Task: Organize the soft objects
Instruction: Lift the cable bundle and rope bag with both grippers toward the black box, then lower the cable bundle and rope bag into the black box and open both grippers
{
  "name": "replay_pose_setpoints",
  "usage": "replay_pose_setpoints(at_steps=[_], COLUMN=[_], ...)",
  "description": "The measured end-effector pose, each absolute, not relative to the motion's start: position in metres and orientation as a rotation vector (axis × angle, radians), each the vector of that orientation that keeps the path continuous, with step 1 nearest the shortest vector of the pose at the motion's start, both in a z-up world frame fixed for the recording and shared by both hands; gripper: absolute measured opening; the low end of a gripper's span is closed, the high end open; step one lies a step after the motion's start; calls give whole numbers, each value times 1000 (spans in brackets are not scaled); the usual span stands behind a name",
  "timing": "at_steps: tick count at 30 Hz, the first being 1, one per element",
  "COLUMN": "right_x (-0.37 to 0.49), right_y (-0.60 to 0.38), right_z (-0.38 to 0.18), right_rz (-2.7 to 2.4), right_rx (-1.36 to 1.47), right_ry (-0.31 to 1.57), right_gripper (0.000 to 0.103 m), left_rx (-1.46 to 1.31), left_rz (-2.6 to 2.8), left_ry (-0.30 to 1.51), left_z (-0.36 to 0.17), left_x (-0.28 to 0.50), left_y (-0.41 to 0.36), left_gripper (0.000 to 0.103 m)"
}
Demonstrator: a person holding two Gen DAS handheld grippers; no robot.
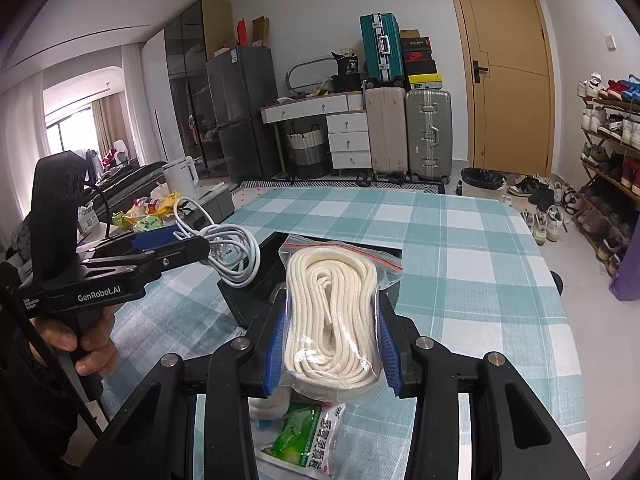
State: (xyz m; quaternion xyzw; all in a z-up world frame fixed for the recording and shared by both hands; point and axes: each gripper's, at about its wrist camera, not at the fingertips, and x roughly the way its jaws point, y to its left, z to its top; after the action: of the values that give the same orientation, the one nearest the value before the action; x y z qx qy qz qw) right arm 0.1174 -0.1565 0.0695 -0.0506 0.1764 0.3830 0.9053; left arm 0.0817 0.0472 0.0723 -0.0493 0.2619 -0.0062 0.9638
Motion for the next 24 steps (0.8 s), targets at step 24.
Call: replay_pose_setpoints(at_steps=[24], right_x=[160], right_y=[-124], right_z=[77], right_rz=[811], right_rx=[-135], right_ry=[398], right_gripper=[40], left_rx=[-38], left_rz=[-21], left_ry=[616], left_z=[50], left_x=[138], left_y=[35], left_gripper=[67])
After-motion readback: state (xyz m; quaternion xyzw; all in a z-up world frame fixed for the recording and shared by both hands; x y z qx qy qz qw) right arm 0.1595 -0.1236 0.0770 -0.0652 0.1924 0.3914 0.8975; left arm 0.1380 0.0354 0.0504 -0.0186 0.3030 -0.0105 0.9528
